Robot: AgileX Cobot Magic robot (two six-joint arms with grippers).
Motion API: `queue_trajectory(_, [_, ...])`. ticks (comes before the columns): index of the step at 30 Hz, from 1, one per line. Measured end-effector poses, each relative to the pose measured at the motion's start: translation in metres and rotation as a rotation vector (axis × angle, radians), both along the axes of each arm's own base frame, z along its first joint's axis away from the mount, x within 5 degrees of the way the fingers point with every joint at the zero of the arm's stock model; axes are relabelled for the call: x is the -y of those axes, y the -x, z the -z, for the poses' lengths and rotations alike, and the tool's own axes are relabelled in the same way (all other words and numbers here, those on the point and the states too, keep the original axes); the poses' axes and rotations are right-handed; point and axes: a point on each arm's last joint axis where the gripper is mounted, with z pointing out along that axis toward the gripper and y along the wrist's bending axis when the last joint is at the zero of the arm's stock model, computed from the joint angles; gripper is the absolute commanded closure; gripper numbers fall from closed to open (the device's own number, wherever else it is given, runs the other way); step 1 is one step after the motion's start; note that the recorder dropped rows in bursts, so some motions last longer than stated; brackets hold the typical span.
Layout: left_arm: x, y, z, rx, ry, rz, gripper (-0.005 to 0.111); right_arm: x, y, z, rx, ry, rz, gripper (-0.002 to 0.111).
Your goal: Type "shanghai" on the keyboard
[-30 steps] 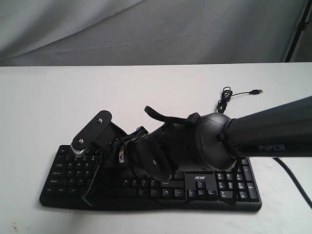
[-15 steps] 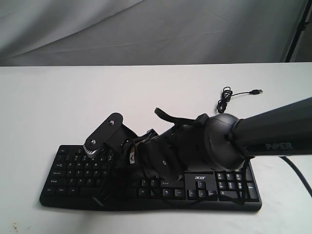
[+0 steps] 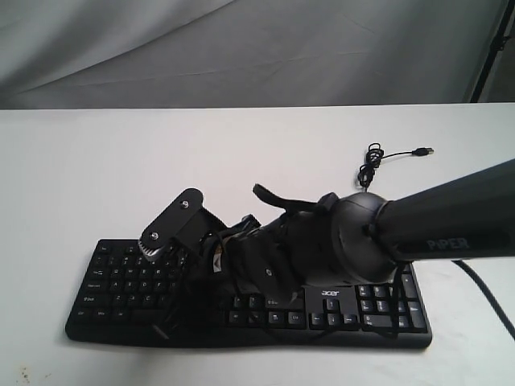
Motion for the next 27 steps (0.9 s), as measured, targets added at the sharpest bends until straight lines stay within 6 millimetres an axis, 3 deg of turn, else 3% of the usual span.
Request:
queue_trajectory(4, [0.0,0.0,0.0,0.0,0.0,0.0,0.107,-0.005,-0.003,-0.01,-0.006,-0.003,-0.006,0.108])
queue_trajectory(10, [0.0,0.0,0.0,0.0,0.0,0.0,0.107,-0.048,-0.006,-0.033,0.028,-0.05,-0.076,0.108])
queue_trajectory(13, [0.0,0.0,0.0,0.0,0.0,0.0,0.107,-0.081,-0.009,-0.026,0.015,-0.041,-0.123,0.108])
queue_trajectory(15, [0.0,0.0,0.0,0.0,0.0,0.0,0.107,-0.089,-0.011,-0.017,-0.005,-0.02,-0.132,0.108])
queue_trajectory(27, [0.0,0.0,0.0,0.0,0.0,0.0,0.107,-0.09,-0.01,-0.003,-0.031,0.013,-0.138,0.108])
